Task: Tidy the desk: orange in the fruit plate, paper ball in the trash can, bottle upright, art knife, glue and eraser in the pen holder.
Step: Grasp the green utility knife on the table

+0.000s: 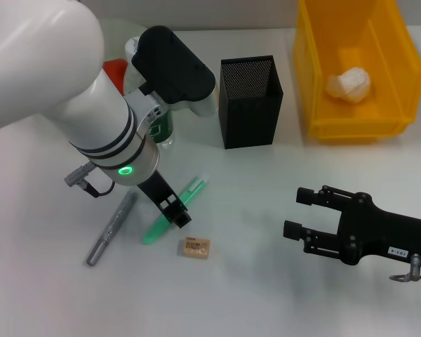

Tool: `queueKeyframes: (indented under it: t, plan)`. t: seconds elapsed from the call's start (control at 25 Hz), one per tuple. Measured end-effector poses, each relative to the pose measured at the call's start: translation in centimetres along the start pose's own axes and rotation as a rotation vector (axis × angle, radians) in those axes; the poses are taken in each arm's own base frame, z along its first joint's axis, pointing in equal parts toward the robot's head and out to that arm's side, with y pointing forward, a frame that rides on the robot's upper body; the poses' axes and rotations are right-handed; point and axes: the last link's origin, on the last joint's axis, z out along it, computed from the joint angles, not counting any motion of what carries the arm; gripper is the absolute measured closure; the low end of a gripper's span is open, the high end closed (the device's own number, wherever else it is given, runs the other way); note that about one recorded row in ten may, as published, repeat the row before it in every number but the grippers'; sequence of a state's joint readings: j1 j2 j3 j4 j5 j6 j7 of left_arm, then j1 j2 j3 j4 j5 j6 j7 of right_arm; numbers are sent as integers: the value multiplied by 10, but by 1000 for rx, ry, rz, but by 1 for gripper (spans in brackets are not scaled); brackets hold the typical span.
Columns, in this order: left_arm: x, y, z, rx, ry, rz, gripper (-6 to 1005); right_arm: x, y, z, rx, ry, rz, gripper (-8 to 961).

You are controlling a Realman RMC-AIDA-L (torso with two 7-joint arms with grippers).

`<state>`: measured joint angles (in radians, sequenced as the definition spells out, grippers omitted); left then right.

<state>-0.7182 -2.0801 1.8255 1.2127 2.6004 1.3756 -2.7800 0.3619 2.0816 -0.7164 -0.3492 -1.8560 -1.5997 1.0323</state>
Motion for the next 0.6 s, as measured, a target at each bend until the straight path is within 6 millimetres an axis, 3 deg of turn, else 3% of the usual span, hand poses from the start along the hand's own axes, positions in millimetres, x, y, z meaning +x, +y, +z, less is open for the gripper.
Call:
queueKeyframes:
  t: [0.24,0.6]
  plan:
    - [0,0,0,1,3,0,456,0,0,0,-1,0,1,220]
    - [1,1,1,2,5,8,571,0,0,1,-2,0,1,220]
